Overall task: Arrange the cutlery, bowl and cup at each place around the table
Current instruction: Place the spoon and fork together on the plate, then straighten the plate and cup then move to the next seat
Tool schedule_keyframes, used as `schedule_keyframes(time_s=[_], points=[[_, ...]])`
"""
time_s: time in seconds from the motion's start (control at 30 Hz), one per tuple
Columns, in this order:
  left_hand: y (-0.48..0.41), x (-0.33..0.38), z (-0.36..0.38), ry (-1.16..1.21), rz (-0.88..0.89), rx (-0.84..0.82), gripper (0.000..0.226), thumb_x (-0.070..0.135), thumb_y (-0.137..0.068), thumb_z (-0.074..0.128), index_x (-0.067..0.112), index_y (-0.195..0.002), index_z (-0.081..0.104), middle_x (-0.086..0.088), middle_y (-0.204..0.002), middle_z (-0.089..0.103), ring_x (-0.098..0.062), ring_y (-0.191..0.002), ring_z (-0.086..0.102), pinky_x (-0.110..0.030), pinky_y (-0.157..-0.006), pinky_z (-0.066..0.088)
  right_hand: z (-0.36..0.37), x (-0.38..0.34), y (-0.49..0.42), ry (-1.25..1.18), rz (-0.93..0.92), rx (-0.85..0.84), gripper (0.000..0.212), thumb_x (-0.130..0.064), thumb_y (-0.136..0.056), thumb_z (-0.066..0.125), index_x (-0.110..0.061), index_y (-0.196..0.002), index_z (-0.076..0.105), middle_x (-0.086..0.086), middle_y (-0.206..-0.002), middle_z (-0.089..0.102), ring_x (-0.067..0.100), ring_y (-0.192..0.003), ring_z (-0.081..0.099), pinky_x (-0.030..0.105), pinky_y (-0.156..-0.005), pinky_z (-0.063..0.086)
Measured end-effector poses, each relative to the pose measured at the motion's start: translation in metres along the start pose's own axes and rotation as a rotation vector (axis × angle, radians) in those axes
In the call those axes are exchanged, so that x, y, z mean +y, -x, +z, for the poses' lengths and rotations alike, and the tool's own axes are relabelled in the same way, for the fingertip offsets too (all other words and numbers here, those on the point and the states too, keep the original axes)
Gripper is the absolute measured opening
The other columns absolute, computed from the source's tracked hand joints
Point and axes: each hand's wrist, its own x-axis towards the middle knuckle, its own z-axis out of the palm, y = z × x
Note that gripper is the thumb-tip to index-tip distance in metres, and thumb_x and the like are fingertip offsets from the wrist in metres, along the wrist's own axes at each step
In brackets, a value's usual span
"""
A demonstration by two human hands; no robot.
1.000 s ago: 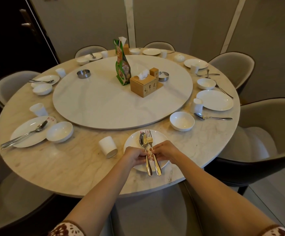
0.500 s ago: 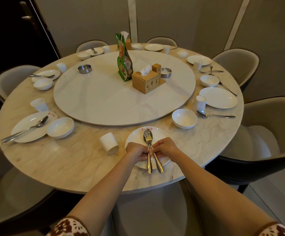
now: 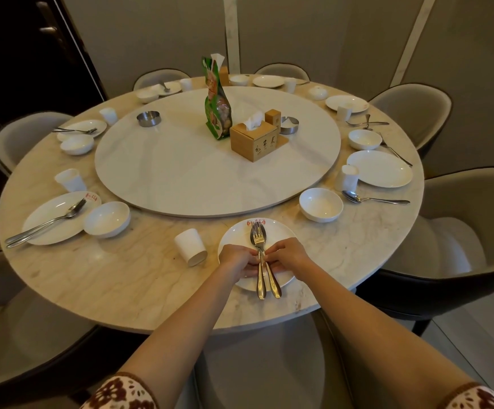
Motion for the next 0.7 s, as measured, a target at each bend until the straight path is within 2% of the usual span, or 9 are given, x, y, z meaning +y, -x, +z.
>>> schedule_keyframes(time_s=[0.1, 0.17, 0.23, 0.37, 0.47, 0.57, 0.7], points=[[-0.0001, -0.0014, 0.0002, 0.015, 0.004, 0.008, 0.022, -0.018, -0.079, 0.062, -0.003, -0.094, 0.069, -0.023, -0.093, 0.07, -0.034, -0.083, 0.07, -0.04, -0.067, 0.06, 0.0023, -0.0009, 0.0015, 0.012, 0.006, 0.027, 0.008, 0.001, -0.082, 0.07, 0.001, -0.091, 0.07, 0.02, -0.09, 0.072, 0.023, -0.07, 0.071, 0.023, -0.056, 0.059], [0.0004, -0.0028, 0.0005, 0.023, 0.002, 0.012, 0.023, -0.018, -0.079, 0.061, -0.004, -0.094, 0.069, -0.022, -0.092, 0.07, -0.033, -0.081, 0.07, -0.038, -0.061, 0.06, 0.0039, -0.0017, 0.0018, 0.031, 0.013, 0.041, 0.01, 0.001, -0.083, 0.07, 0.002, -0.092, 0.07, 0.02, -0.09, 0.072, 0.021, -0.068, 0.07, 0.02, -0.052, 0.056], [0.0013, -0.004, 0.0007, 0.03, 0.002, 0.012, 0.023, -0.018, -0.079, 0.061, -0.004, -0.094, 0.069, -0.02, -0.086, 0.069, -0.03, -0.075, 0.069, -0.034, -0.055, 0.059, 0.0054, -0.0027, 0.0012, 0.047, 0.017, 0.053, 0.008, 0.001, -0.082, 0.071, 0.001, -0.089, 0.071, 0.02, -0.09, 0.072, 0.022, -0.069, 0.07, 0.021, -0.053, 0.056], [0.0024, -0.0049, 0.0012, 0.048, -0.004, 0.01, 0.02, -0.019, -0.079, 0.06, -0.003, -0.087, 0.069, -0.018, -0.08, 0.067, -0.027, -0.071, 0.067, -0.033, -0.055, 0.057, 0.0064, -0.0034, 0.0004, 0.047, 0.022, 0.061, 0.008, 0.001, -0.081, 0.071, 0.002, -0.089, 0.071, 0.021, -0.09, 0.072, 0.023, -0.068, 0.07, 0.023, -0.055, 0.057], [0.0028, -0.005, 0.0017, 0.047, -0.008, 0.016, 0.02, -0.019, -0.079, 0.06, -0.002, -0.084, 0.068, -0.019, -0.083, 0.067, -0.029, -0.075, 0.068, -0.034, -0.056, 0.057, 0.0069, -0.0028, -0.0004, 0.033, 0.026, 0.052, 0.008, 0.002, -0.081, 0.071, 0.002, -0.089, 0.071, 0.022, -0.091, 0.072, 0.028, -0.075, 0.072, 0.026, -0.06, 0.059], [0.0016, -0.0059, 0.0023, 0.024, 0.0, 0.03, 0.021, -0.017, -0.079, 0.061, -0.002, -0.091, 0.07, -0.019, -0.088, 0.069, -0.027, -0.074, 0.068, -0.031, -0.052, 0.057, 0.0073, -0.0024, -0.001, 0.044, 0.03, 0.057, 0.008, 0.001, -0.082, 0.071, 0.001, -0.089, 0.071, 0.021, -0.092, 0.072, 0.027, -0.076, 0.072, 0.028, -0.064, 0.06], [0.0032, -0.0085, 0.0014, -0.037, 0.043, 0.051, 0.016, -0.014, -0.079, 0.064, 0.001, -0.081, 0.068, -0.016, -0.077, 0.067, -0.025, -0.065, 0.066, -0.03, -0.051, 0.057, 0.0082, -0.0045, 0.0018, 0.086, 0.019, 0.071, 0.011, -0.002, -0.081, 0.073, 0.0, -0.091, 0.072, 0.016, -0.085, 0.072, 0.019, -0.066, 0.069, 0.019, -0.051, 0.054]])
